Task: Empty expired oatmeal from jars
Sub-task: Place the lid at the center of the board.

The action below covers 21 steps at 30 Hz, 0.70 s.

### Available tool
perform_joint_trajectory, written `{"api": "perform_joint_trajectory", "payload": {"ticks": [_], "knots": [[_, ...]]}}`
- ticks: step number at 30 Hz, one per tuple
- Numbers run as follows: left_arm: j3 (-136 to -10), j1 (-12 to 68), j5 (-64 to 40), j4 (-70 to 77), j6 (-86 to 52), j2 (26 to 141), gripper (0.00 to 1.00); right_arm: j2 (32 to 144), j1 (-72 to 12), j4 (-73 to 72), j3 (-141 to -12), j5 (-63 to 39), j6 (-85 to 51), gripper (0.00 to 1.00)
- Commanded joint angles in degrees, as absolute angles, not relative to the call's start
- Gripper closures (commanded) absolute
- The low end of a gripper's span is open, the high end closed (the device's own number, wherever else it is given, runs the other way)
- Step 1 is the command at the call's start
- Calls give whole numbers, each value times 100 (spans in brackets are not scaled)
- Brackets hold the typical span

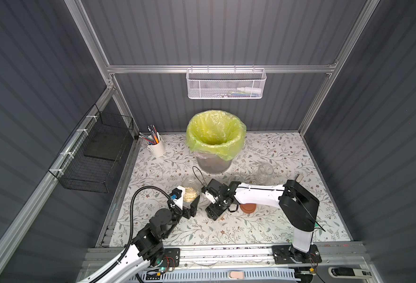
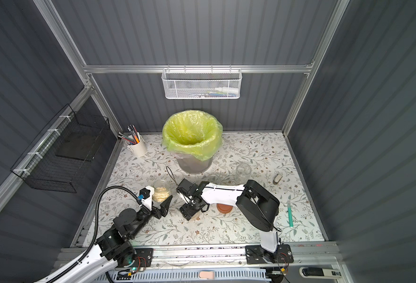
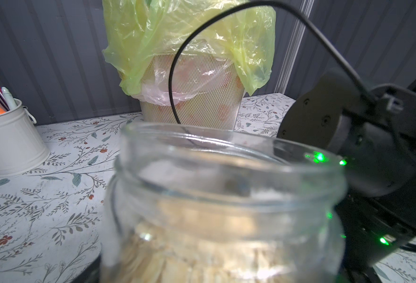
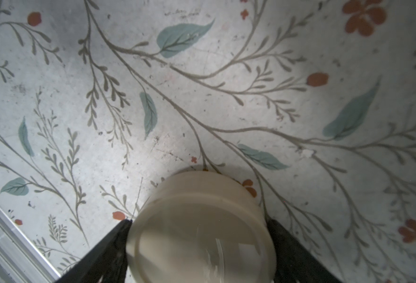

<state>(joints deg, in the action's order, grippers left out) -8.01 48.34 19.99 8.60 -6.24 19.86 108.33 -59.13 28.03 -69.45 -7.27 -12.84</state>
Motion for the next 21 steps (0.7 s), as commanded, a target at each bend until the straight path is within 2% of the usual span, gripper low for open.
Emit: {"api": "perform_joint_trajectory", "payload": {"ticks": [1,2,4,21], "knots": [[-861,4849,2091,1125,-598,1879,87,10993,-5960,2929,-7074,-787,-1313,12],[-846,4850,2105,1125,-598,1884,87,11012,-5967,2985,-7121,-816,-1315,6],[-849,4851,2110,1124,-590,1894,87,11021,-5976,3051,-7184,-814,-1285,1],[-1172,4848,1978,795,-554,1581,88,10230,-5985,3306,-7431,-250,-1231,1]]}}
